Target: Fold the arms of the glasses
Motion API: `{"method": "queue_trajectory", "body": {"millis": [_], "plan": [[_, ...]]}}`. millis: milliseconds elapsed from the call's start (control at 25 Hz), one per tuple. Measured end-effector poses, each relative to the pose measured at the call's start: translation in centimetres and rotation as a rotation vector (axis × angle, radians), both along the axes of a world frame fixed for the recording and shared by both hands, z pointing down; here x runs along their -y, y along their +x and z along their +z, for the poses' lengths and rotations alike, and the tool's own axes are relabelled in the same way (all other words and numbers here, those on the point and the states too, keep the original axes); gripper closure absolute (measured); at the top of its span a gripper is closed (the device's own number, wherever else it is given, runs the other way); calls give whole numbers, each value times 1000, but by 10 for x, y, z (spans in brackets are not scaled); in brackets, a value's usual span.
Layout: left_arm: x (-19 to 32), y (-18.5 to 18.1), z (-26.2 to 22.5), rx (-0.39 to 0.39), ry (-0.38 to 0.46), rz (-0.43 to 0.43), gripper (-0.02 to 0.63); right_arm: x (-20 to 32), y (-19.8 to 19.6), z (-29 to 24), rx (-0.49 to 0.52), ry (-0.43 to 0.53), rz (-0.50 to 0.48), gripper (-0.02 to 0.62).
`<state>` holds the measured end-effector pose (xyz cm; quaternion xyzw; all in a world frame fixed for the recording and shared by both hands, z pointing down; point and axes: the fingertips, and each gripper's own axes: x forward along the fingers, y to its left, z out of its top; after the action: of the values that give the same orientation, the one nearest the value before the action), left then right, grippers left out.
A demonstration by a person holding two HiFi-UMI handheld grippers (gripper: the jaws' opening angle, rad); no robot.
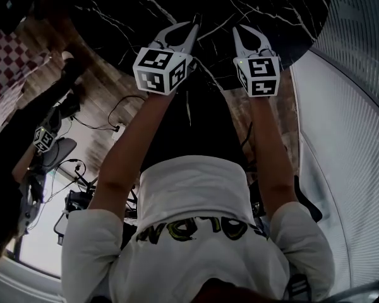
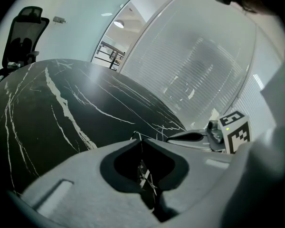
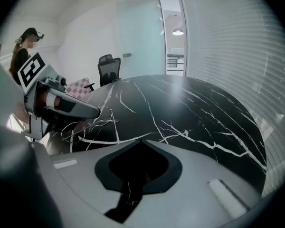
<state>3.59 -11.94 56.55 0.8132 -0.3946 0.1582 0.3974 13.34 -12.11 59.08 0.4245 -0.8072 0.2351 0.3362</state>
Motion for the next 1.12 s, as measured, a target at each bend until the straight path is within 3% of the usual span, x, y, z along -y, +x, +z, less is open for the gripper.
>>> {"method": "queue_trajectory", "body": {"millis": [1120], "plan": [[-4, 9, -1, -37, -25, -39, 600, -49, -82, -7, 136, -43, -109, 592]]}}
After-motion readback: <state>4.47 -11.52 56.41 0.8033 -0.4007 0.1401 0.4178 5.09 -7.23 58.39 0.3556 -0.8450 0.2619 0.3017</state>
